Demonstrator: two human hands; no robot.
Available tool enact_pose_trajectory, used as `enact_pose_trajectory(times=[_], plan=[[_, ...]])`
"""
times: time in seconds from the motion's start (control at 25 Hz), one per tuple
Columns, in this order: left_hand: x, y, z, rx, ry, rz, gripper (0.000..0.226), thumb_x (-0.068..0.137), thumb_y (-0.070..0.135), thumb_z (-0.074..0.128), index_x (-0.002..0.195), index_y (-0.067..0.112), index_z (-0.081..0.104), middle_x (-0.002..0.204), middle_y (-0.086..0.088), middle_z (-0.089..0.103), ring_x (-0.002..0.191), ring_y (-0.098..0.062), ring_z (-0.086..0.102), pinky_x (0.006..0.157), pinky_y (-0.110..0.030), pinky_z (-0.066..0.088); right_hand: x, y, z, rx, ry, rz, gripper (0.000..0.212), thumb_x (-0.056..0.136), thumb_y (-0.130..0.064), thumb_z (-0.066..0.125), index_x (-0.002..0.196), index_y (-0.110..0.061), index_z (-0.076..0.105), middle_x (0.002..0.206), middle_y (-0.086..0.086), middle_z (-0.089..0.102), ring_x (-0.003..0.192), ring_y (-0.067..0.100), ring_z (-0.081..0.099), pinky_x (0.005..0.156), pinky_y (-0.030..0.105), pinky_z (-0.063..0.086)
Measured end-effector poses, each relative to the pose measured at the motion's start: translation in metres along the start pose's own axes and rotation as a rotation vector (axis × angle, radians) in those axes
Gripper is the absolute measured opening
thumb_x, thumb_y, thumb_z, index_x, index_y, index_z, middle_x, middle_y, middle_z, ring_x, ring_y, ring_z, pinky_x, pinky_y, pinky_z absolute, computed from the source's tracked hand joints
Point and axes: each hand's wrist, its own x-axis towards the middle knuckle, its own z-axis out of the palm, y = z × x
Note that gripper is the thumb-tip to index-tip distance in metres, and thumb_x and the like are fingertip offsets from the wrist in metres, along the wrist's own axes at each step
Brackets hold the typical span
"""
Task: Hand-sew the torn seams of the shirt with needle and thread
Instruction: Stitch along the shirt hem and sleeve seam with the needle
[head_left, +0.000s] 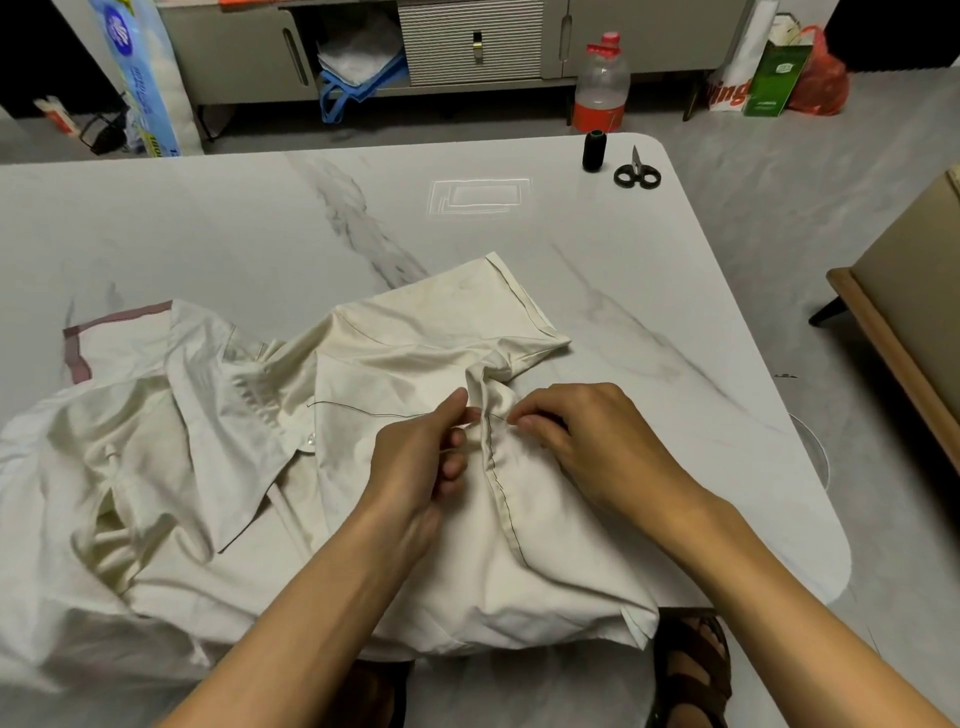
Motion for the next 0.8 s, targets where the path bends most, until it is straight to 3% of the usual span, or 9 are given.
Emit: enact_pose_trajectory(times=[0.12, 0.24, 0.32, 0.44, 0.52, 0.6, 0.68, 0.8], plan=[[0.006, 0.005, 0.002, -0.107, -0.009, 0.009, 0.012, 0.09, 0.018, 0.07, 0.081, 0.011, 0.074, 0.064, 0.003, 0.048, 0.047, -0.009, 0.041, 0.042, -0.019, 0.034, 0.002, -0.001, -0.001, 0.006, -0.013, 0.01, 0.017, 0.095, -0.023, 0.057, 0.095, -0.026, 0.074, 0.095, -0.011, 0.073, 0.093, 0.013, 0.063, 0.081, 0.036, 0.048], [0.006, 0.008, 0.002, -0.344, -0.079, 0.012, 0.01, 0.092, 0.014, 0.066, 0.086, 0.008, 0.071, 0.073, 0.001, 0.065, 0.068, -0.011, 0.061, 0.067, -0.021, 0.053, 0.002, -0.002, -0.006, 0.026, -0.027, 0.048, 0.017, 0.095, -0.024, 0.057, 0.091, -0.027, 0.073, 0.083, -0.015, 0.068, 0.085, 0.008, 0.06, 0.076, 0.03, 0.046], [0.005, 0.01, 0.002, -0.489, -0.135, 0.055, 0.012, 0.097, 0.014, 0.059, 0.088, 0.009, 0.067, 0.081, -0.001, 0.07, 0.082, -0.013, 0.068, 0.083, -0.025, 0.053, 0.002, -0.002, -0.01, 0.046, -0.047, 0.072, 0.017, 0.096, -0.023, 0.057, 0.091, -0.026, 0.073, 0.074, -0.019, 0.06, 0.079, 0.005, 0.056, 0.071, 0.025, 0.042], [0.004, 0.018, 0.004, -0.631, -0.193, 0.188, 0.016, 0.101, 0.012, 0.051, 0.089, 0.01, 0.061, 0.071, -0.001, 0.063, 0.072, -0.013, 0.067, 0.09, -0.03, 0.053, 0.001, -0.003, -0.016, 0.057, -0.094, 0.083, 0.016, 0.096, -0.024, 0.057, 0.092, -0.025, 0.073, 0.077, -0.017, 0.063, 0.082, 0.005, 0.057, 0.073, 0.025, 0.044], [0.004, 0.023, 0.006, -0.477, -0.167, 0.3, 0.015, 0.101, 0.013, 0.052, 0.091, 0.009, 0.062, 0.064, 0.001, 0.052, 0.055, -0.01, 0.055, 0.076, -0.027, 0.054, 0.0, -0.004, -0.021, 0.024, -0.137, 0.087, 0.016, 0.096, -0.024, 0.057, 0.091, -0.025, 0.072, 0.085, -0.014, 0.067, 0.084, 0.006, 0.056, 0.074, 0.024, 0.043], [0.004, 0.026, 0.006, -0.114, -0.084, 0.433, 0.016, 0.1, 0.014, 0.057, 0.09, 0.01, 0.068, 0.063, 0.001, 0.049, 0.048, -0.009, 0.039, 0.054, -0.022, 0.042, -0.001, -0.003, -0.028, 0.001, -0.168, 0.096, 0.017, 0.096, -0.023, 0.056, 0.09, -0.023, 0.072, 0.084, -0.014, 0.066, 0.084, 0.006, 0.055, 0.072, 0.021, 0.041], [0.006, 0.027, 0.008, 0.213, -0.056, 0.541, 0.015, 0.095, 0.017, 0.064, 0.087, 0.014, 0.075, 0.063, 0.003, 0.057, 0.049, -0.008, 0.038, 0.051, -0.02, 0.033, -0.002, -0.003, -0.035, 0.017, -0.147, 0.113, 0.018, 0.097, -0.022, 0.055, 0.087, -0.023, 0.071, 0.081, -0.011, 0.066, 0.082, 0.007, 0.057, 0.071, 0.02, 0.041], [0.005, 0.027, 0.011, 0.445, -0.105, 0.602, 0.007, 0.09, 0.017, 0.071, 0.088, 0.018, 0.077, 0.065, 0.002, 0.07, 0.053, -0.001, 0.051, 0.055, -0.018, 0.036, 0.001, -0.002, -0.042, 0.071, -0.046, 0.127, 0.02, 0.097, -0.023, 0.054, 0.085, -0.022, 0.069, 0.075, -0.006, 0.065, 0.075, 0.004, 0.056, 0.064, 0.015, 0.039]])
